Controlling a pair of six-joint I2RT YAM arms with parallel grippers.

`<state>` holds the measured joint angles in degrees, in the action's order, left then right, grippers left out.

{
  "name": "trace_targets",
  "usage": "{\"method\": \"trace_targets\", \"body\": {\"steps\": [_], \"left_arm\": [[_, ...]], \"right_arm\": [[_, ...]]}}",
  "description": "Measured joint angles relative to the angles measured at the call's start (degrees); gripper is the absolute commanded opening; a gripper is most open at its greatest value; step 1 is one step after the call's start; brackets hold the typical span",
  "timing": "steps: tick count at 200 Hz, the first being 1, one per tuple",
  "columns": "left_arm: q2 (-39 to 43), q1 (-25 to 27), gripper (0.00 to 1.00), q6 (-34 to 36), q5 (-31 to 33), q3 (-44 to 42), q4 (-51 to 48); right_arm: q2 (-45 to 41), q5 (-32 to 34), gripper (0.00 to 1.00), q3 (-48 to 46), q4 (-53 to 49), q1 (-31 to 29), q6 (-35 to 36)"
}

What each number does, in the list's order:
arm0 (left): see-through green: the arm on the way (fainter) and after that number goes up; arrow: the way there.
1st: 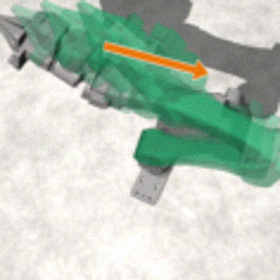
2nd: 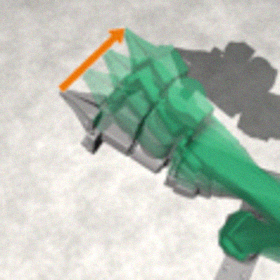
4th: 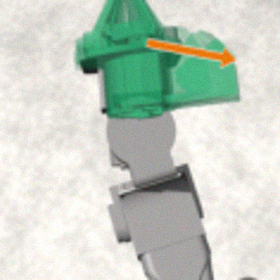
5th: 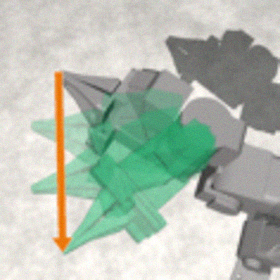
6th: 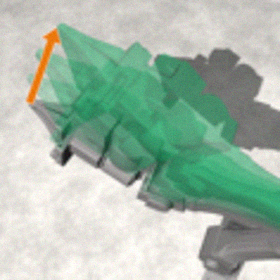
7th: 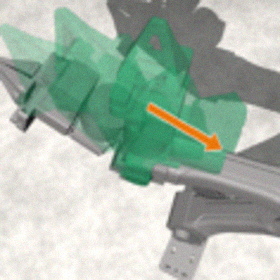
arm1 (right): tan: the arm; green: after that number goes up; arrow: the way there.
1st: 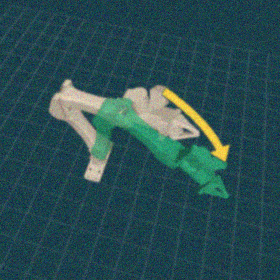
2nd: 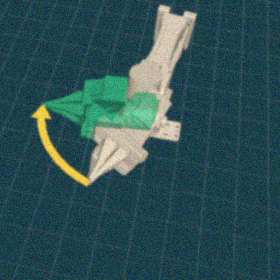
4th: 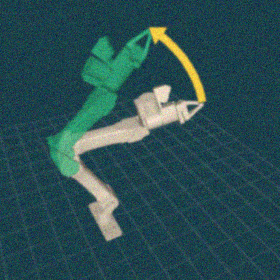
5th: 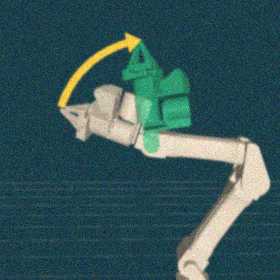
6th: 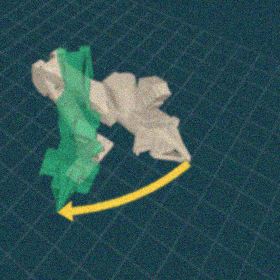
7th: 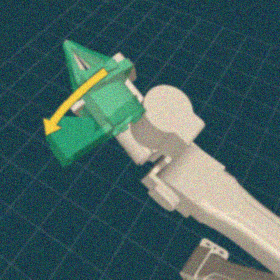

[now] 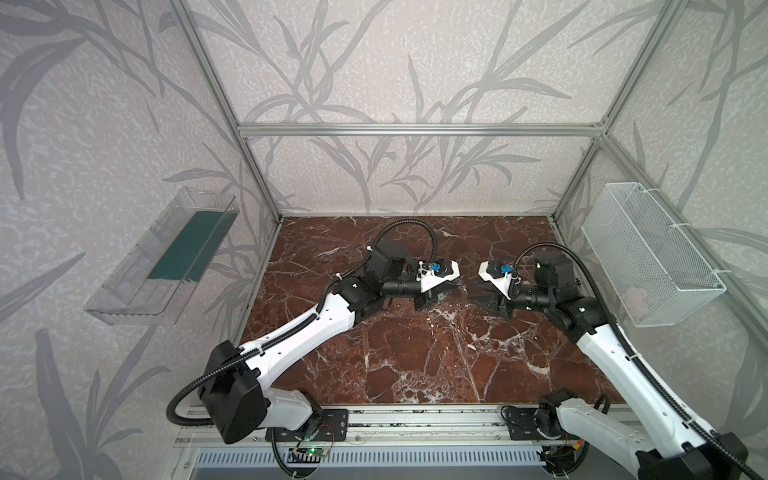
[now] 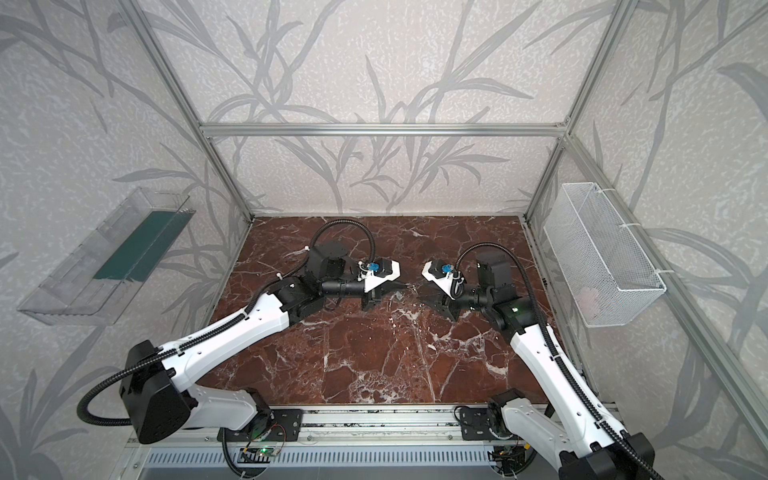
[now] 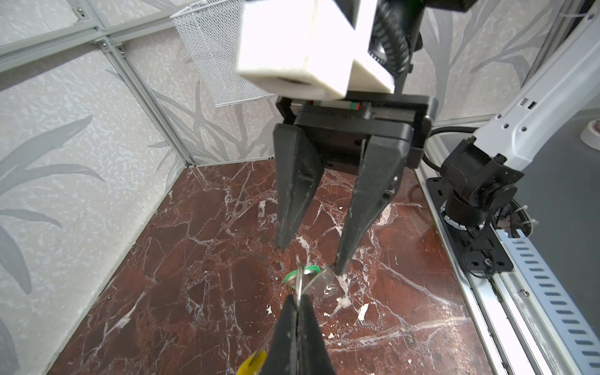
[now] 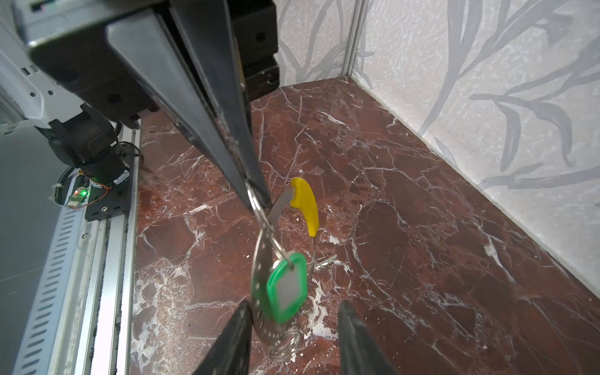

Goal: Put the keys on the keyring

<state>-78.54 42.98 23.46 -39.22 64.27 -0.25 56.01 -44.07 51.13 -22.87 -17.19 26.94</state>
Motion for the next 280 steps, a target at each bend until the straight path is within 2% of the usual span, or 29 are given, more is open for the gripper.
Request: {"method": "trace_targets", "body": {"steps": [68, 97, 119, 166, 232, 280], "left_arm": [[0.39, -0.31, 0.00, -7.30, 0.24, -2.99, 10.69], [0.61, -0.31, 0.00, -9.09, 0.17, -3.82, 13.55], [1.01, -0.33, 0.00, -9.22, 0.15, -4.35, 14.05], [1.18, -0.61, 0.00, -9.70, 0.04, -4.44, 14.86], [1.20, -0.61, 0.00, -10.95, -0.28, -4.44, 16.98], [1.20, -0.59, 0.00, -12.57, 0.00, -4.81, 19.89]], "right_arm": [[0.50, -3.19, 0.32, -1.81, 10.21, 0.00, -5.14], [0.00, -3.48, 0.41, -3.10, 13.49, 0.02, -6.27], [-3.50, -2.89, 0.45, -6.14, 16.04, 0.87, -7.50], [-10.73, -2.10, 0.45, -8.57, 21.22, 4.57, -10.05], [-7.56, -3.37, 0.43, -9.73, 24.59, 4.31, -12.85], [-3.08, -4.00, 0.43, -9.05, 25.29, -1.16, -13.70]]}}
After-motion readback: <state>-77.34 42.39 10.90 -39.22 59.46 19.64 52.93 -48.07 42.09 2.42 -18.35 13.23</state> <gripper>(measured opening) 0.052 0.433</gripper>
